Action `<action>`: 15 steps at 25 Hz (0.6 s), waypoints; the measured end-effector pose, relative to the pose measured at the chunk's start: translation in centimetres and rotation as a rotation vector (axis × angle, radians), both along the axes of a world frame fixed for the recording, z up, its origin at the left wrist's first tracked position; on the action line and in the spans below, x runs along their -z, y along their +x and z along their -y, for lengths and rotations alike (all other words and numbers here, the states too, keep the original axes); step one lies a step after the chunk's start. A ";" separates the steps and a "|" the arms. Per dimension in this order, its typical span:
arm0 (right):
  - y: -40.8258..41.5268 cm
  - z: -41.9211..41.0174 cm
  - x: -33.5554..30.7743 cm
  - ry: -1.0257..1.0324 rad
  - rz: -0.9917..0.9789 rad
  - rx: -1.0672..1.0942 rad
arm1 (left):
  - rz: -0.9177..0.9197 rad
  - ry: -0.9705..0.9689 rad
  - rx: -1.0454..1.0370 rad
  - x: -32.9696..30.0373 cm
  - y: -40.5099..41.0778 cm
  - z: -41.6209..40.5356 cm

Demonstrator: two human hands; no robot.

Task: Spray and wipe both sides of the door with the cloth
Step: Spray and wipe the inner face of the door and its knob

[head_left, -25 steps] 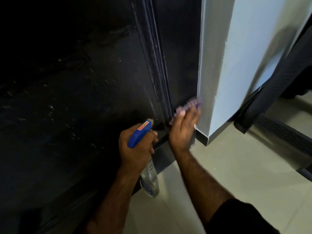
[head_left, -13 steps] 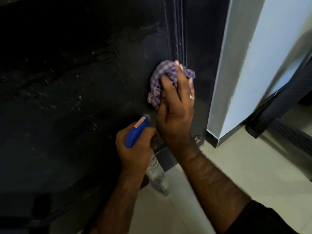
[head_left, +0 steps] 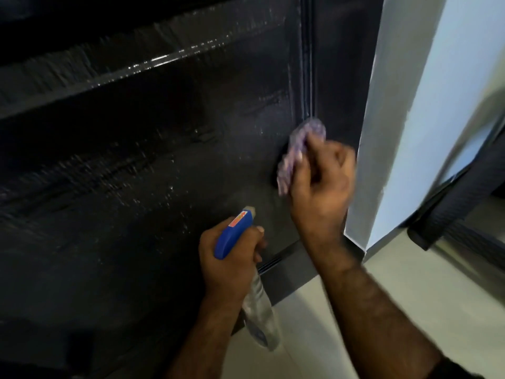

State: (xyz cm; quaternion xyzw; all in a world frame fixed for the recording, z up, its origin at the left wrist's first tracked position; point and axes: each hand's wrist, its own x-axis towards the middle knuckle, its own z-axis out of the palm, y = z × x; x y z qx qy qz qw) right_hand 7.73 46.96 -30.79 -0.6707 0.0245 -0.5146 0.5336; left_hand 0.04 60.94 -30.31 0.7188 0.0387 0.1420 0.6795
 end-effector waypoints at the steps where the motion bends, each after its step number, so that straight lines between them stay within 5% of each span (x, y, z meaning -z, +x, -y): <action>1: 0.5 0.7 -2.5 -0.053 0.095 0.005 | 0.034 0.020 0.017 -0.9 0.4 0.2; 4: 0.5 1.1 -0.2 -0.144 0.110 0.011 | 0.102 0.062 0.020 -1.9 1.0 0.8; 8: -3.7 -0.2 16.3 0.012 -0.501 -0.075 | 0.032 0.071 0.015 -0.1 -0.4 0.4; 10: -5.1 -0.8 19.4 0.179 -0.720 -0.150 | -0.042 0.042 -0.025 0.9 -0.7 0.0; 12: -4.5 -1.0 16.0 0.280 -0.694 -0.135 | -0.057 0.036 -0.027 0.4 -0.6 0.1; 15: -1.9 -0.7 3.2 0.206 -0.333 -0.011 | 0.011 0.063 0.004 -2.2 0.6 0.9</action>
